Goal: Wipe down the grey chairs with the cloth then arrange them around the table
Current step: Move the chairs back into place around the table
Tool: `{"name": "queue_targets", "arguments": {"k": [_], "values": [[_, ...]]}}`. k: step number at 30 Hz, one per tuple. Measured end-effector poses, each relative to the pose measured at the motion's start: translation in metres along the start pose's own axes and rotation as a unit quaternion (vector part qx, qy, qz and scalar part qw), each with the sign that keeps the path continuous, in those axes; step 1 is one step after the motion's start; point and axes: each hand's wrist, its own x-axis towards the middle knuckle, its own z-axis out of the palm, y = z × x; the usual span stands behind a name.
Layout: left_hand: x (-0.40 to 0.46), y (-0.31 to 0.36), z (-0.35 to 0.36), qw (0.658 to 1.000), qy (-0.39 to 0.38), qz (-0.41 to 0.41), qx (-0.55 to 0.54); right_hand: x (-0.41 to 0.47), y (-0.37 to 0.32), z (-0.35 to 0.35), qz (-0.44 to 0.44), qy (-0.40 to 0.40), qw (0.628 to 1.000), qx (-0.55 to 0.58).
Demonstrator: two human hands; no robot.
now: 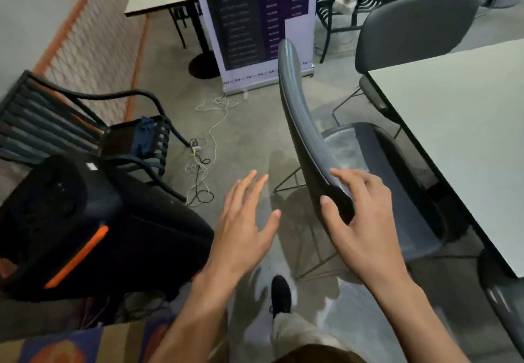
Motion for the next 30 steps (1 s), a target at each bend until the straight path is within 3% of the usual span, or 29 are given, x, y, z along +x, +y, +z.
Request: {"name": "queue_targets", "arguments": {"k": [7, 14, 19, 23, 25, 30], "values": [[0.131, -0.017, -0.034, 0.997, -0.028, 0.069, 0.024, 0.078, -0.011, 0.028, 0.076, -0.033, 0.996, -0.023], [0.261, -0.026, -0.04, 0.978, -0.115, 0.167, 0.046, 0.117, -0.013, 0.045, 0.173, -0.045, 0.982, -0.065], [0.347, -0.024, -0.031, 0.936, -0.206, 0.276, 0.079, 0.13, -0.02, 0.058, 0.27, -0.045, 0.953, -0.131], [0.399, -0.028, -0.029, 0.878, -0.252, 0.384, 0.131, 0.141, -0.037, 0.069, 0.349, -0.069, 0.913, -0.201], [0.416, -0.026, -0.025, 0.85, -0.259, 0.431, 0.157, 0.147, -0.049, 0.075, 0.387, -0.072, 0.891, -0.227], [0.44, -0.026, -0.013, 0.815, -0.225, 0.5, 0.19, 0.159, -0.053, 0.093, 0.442, -0.04, 0.839, -0.315]]}}
